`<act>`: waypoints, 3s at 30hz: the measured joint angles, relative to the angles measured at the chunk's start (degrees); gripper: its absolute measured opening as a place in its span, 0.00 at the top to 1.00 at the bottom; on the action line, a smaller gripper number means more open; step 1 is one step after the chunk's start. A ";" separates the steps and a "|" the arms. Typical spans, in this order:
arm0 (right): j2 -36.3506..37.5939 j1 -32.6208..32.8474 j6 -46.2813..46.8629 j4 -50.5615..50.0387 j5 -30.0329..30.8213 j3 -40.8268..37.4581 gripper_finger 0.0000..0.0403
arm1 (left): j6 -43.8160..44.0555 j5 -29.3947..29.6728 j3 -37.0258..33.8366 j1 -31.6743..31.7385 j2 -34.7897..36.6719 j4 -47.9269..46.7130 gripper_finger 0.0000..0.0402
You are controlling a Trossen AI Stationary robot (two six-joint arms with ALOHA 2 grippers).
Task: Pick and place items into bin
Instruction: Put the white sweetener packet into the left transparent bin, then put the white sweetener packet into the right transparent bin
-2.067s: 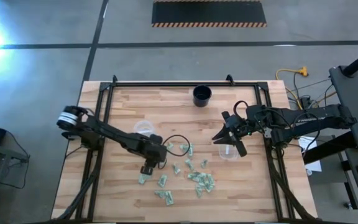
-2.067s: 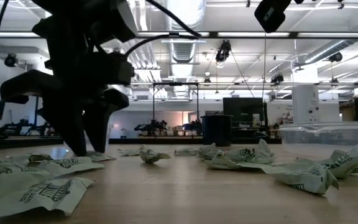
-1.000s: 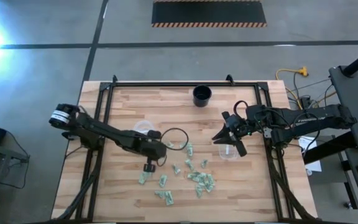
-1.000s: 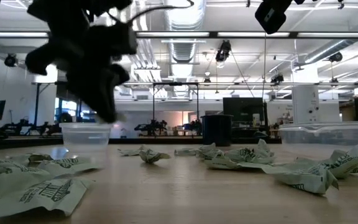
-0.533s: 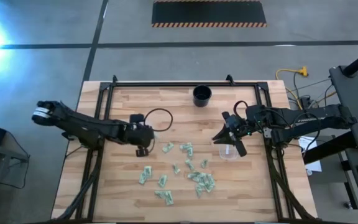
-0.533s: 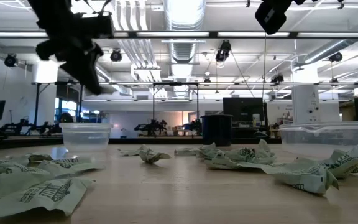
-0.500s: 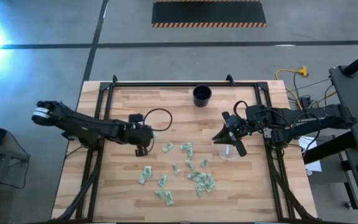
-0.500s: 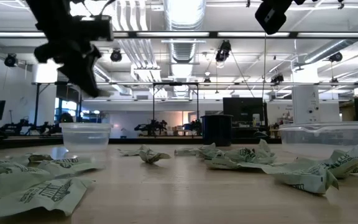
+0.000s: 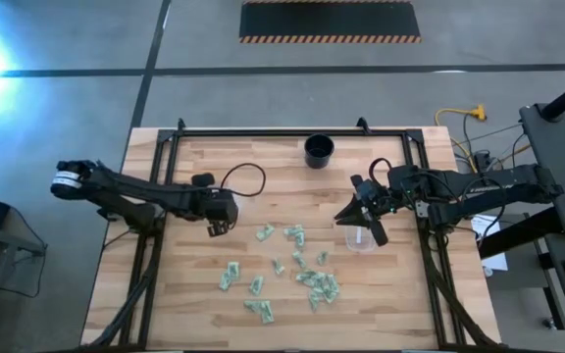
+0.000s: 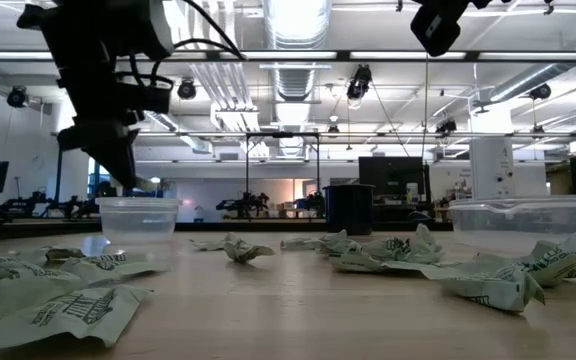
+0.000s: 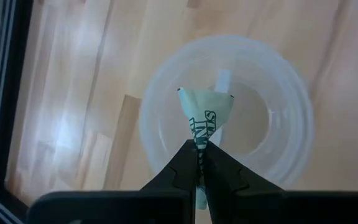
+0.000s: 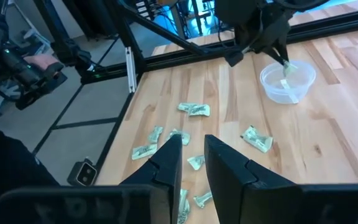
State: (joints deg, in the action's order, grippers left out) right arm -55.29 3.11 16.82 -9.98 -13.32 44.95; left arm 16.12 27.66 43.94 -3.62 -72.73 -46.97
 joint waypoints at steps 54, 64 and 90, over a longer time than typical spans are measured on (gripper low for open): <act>-42.97 4.37 -41.78 -15.25 12.18 19.51 0.61 | 15.52 -11.18 7.19 -1.73 10.14 4.49 0.74; -51.00 4.11 -43.86 -15.29 14.60 22.20 0.64 | 18.22 -11.19 7.13 -4.57 14.27 10.97 0.74; -51.65 3.47 -47.30 -10.57 14.88 18.89 0.66 | 18.05 -10.56 7.02 -5.22 11.14 12.53 0.74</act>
State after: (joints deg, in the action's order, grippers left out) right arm -106.94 6.58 -30.47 -20.54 1.56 63.83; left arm 34.17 17.10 50.96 -8.84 -61.59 -34.44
